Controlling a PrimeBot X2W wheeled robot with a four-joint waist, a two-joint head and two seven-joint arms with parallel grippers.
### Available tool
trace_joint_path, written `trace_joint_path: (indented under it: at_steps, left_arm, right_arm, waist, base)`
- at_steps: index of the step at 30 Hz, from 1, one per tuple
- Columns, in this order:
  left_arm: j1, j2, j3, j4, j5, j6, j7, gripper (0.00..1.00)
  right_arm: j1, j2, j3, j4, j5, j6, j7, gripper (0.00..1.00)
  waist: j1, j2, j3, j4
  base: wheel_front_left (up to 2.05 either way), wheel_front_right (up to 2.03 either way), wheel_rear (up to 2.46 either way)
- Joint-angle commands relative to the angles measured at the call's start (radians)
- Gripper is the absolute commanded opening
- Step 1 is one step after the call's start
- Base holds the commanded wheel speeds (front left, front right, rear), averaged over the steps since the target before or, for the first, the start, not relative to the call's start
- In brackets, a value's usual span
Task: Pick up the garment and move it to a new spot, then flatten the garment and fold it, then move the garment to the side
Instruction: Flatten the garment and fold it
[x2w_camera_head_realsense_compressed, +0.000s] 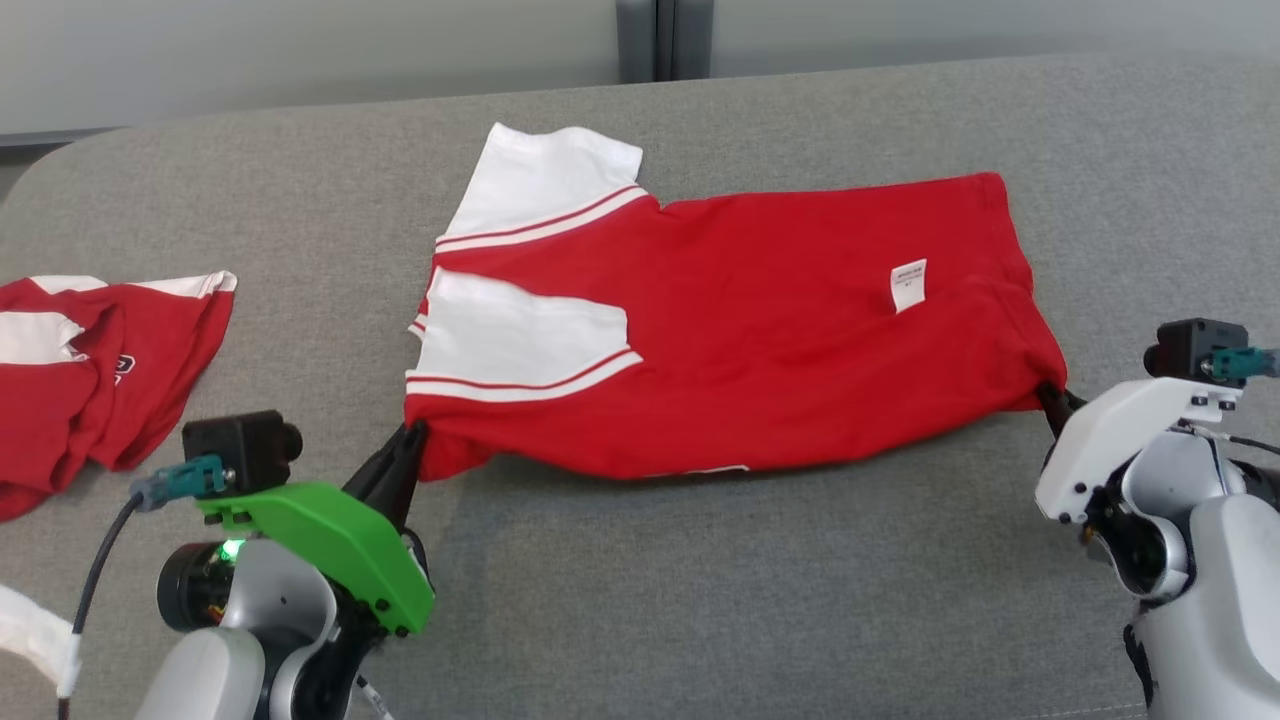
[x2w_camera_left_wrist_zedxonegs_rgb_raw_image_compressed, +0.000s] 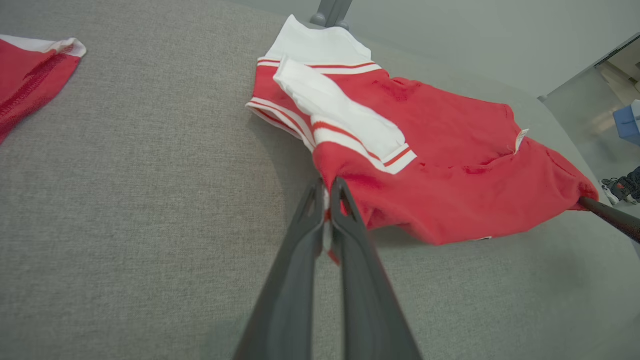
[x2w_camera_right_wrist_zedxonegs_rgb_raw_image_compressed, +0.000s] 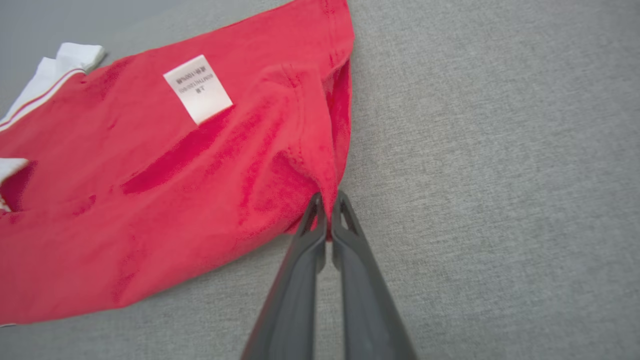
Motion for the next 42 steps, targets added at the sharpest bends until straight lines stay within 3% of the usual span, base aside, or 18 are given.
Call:
trace_joint_path:
  at_steps: [1, 6, 7, 10, 11, 12, 13, 14, 20, 26, 33, 42]
  left_arm:
    - [0.049, 0.015, 0.007, -0.047, -0.010, 0.016, 0.012, 0.00]
    - [0.222, 0.040, 0.023, -0.206, -0.018, 0.083, 0.047, 0.00]
    - [0.309, 0.032, 0.028, -0.234, -0.034, 0.109, 0.045, 0.00]
    - [0.340, 0.031, 0.025, -0.227, -0.035, 0.119, 0.045, 0.00]
    - [0.342, 0.027, 0.029, -0.222, -0.039, 0.124, 0.043, 0.21]
    - [0.342, 0.035, 0.032, -0.217, -0.033, 0.124, 0.042, 0.49]
    - [0.339, 0.044, 0.038, -0.208, -0.025, 0.128, 0.040, 1.00]
    - [0.335, 0.047, 0.042, -0.199, -0.024, 0.130, 0.041, 1.00]
    - [0.255, 0.114, 0.061, -0.166, 0.014, 0.109, 0.053, 1.00]
    - [-0.026, 0.222, 0.029, -0.121, 0.107, 0.012, 0.098, 1.00]
    - [-0.419, 0.251, -0.032, 0.062, 0.130, -0.116, 0.209, 1.00]
    - [-0.694, 0.262, -0.042, 0.289, 0.119, -0.158, 0.324, 1.00]
  right_arm:
    - [0.050, -0.014, 0.002, -0.055, 0.020, 0.000, 0.023, 0.00]
    - [0.233, -0.028, 0.013, -0.267, 0.060, 0.000, 0.103, 0.00]
    - [0.336, -0.010, 0.009, -0.349, 0.073, 0.000, 0.118, 0.00]
    - [0.383, 0.009, -0.003, -0.381, 0.073, 0.000, 0.100, 0.00]
    - [0.395, 0.015, -0.007, -0.386, 0.072, 0.000, 0.095, 0.19]
    - [0.403, 0.020, -0.009, -0.386, 0.071, 0.000, 0.093, 0.42]
    - [0.408, 0.024, -0.007, -0.385, 0.069, 0.000, 0.088, 0.89]
    - [0.411, 0.026, -0.007, -0.384, 0.066, 0.000, 0.084, 1.00]
    - [0.384, 0.040, -0.011, -0.386, 0.050, 0.000, 0.038, 1.00]
    - [0.297, 0.005, 0.038, -0.429, -0.001, 0.000, 0.007, 1.00]
    - [0.117, -0.031, 0.187, -0.430, 0.014, 0.000, 0.003, 1.00]
    - [-0.068, -0.021, 0.355, -0.378, 0.050, 0.000, -0.054, 1.00]
  waist:
    - [0.0000, -0.0001, -0.016, 0.001]
    - [0.0000, -0.0001, -0.017, -0.006]
    - [0.0000, -0.0001, -0.004, -0.010]
    - [0.0000, -0.0001, 0.004, -0.014]
    - [0.0000, -0.0001, 0.007, -0.015]
    - [0.0000, -0.0001, 0.009, -0.016]
    - [0.0000, -0.0001, 0.012, -0.019]
    - [0.0000, -0.0001, 0.014, -0.022]
    - [0.0000, -0.0001, 0.034, -0.050]
    - [0.0000, -0.0001, 0.078, -0.088]
    - [0.0000, -0.0001, 0.181, -0.175]
    - [0.0000, -0.0001, 0.341, -0.296]
  base:
    - [0.00, 0.00, 0.00]
    - [0.00, 0.00, 0.00]
    - [0.00, 0.00, 0.00]
    - [0.00, 0.00, 0.00]
    - [0.00, 0.00, 0.00]
    - [0.00, 0.00, 0.00]
    - [0.00, 0.00, 0.00]
    - [0.00, 0.00, 0.00]
    - [0.00, 0.00, 0.00]
    - [0.00, 0.00, 0.00]
    - [0.00, 0.00, 0.00]
    - [0.00, 0.00, 0.00]
